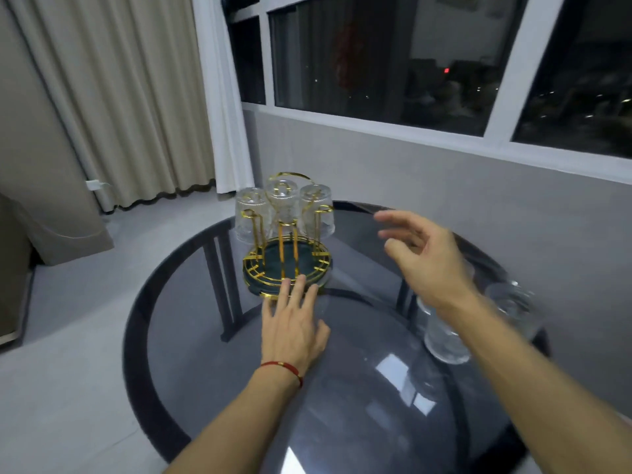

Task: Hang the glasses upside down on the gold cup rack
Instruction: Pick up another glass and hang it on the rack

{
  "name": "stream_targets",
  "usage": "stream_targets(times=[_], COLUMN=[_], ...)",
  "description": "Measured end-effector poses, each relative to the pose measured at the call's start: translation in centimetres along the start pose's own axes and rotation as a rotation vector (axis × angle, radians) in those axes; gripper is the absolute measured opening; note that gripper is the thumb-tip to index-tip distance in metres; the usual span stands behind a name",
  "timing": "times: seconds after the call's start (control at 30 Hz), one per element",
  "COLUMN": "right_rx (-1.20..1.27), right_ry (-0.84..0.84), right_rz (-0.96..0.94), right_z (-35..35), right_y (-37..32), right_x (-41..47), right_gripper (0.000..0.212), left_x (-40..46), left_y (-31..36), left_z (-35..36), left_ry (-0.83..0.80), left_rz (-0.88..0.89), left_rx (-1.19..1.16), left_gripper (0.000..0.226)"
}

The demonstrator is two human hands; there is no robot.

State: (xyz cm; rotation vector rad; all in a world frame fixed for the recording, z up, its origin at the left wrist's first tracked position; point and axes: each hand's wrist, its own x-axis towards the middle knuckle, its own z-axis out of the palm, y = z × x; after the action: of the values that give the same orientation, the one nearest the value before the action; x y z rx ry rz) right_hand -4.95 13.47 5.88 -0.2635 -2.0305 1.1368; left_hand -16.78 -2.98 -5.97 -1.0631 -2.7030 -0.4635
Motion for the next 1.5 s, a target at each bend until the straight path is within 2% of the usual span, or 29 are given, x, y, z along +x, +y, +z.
stream_targets(times=[0.1, 0.2, 0.27, 0.37, 0.43, 0.5, 0.63, 0.87, 0.93, 1.0, 1.1, 1.17, 1.27, 1.37, 1.5], right_rx=[-0.158, -0.289, -0.298, -0.27, -0.263, -0.274, -0.271, -0.253, -0.245, -0.228, -0.218, -0.176, -0.1, 0.097, 0.432], right_ry=[0.036, 0.096, 0.145, 0.232, 0.265, 0.288, 0.295, 0.265, 0.233, 0.219, 0.192, 0.114, -0.029, -0.099, -0.073], right_rz=[-0.1, -0.167, -0.156, -0.078, -0.038, -0.005, 0.025, 0.028, 0.034, 0.016, -0.01, 0.095, 0.354, 0.579, 0.599], right_z=[-1.0, -2.6, -3.7, -4.5, -4.7, -5.9, -7.0, -6.5, -5.8, -5.0, -3.3, -1.8, 1.1, 3.5, 5.9], right_y=[0.8, 2.0, 2.3, 2.5, 2.7, 3.0, 3.0, 2.8, 2.5, 2.1, 2.2, 2.6, 3.1, 3.6, 3.7], right_x=[-5.3, -8.1, -9.0, -9.9, -10.1, -10.4, -10.6, -10.8, -10.7, -10.5, -10.1, -9.9, -9.2, -7.8, -7.1], right_gripper=[0.048, 0.045, 0.041, 0.036, 0.037, 0.037, 0.037, 0.04, 0.042, 0.042, 0.044, 0.049, 0.06, 0.064, 0.059], left_x=[0.0, -0.7, -1.2, -1.7, -1.7, -1.7, -1.4, -0.9, -0.7, -0.4, 0.0, 0.2, 0.0, 0.2, 0.1], left_y=[3.0, 7.2, 9.9, 12.9, 13.7, 15.0, 16.2, 15.8, 14.7, 13.2, 10.1, 8.3, 6.1, 5.1, 3.7], left_z=[-0.2, 0.0, 0.2, 0.5, 0.6, 1.1, 1.8, 1.5, 1.0, 0.5, -0.9, -1.8, -3.0, -3.3, -3.8], left_ry=[0.022, -0.036, -0.042, -0.087, -0.146, -0.185, -0.218, -0.144, -0.114, -0.058, 0.029, 0.046, 0.081, 0.076, 0.058], left_rz=[0.11, 0.242, 0.321, 0.343, 0.287, 0.238, 0.16, 0.114, 0.101, 0.069, -0.066, -0.172, -0.299, -0.381, -0.431], left_rx=[-0.191, -0.469, -0.603, -0.717, -0.759, -0.81, -0.889, -0.869, -0.852, -0.845, -0.906, -0.985, -1.046, -1.117, -1.164], left_gripper=[0.066, 0.068, 0.075, 0.092, 0.108, 0.115, 0.111, 0.113, 0.107, 0.09, 0.074, 0.074, 0.076, 0.082, 0.084])
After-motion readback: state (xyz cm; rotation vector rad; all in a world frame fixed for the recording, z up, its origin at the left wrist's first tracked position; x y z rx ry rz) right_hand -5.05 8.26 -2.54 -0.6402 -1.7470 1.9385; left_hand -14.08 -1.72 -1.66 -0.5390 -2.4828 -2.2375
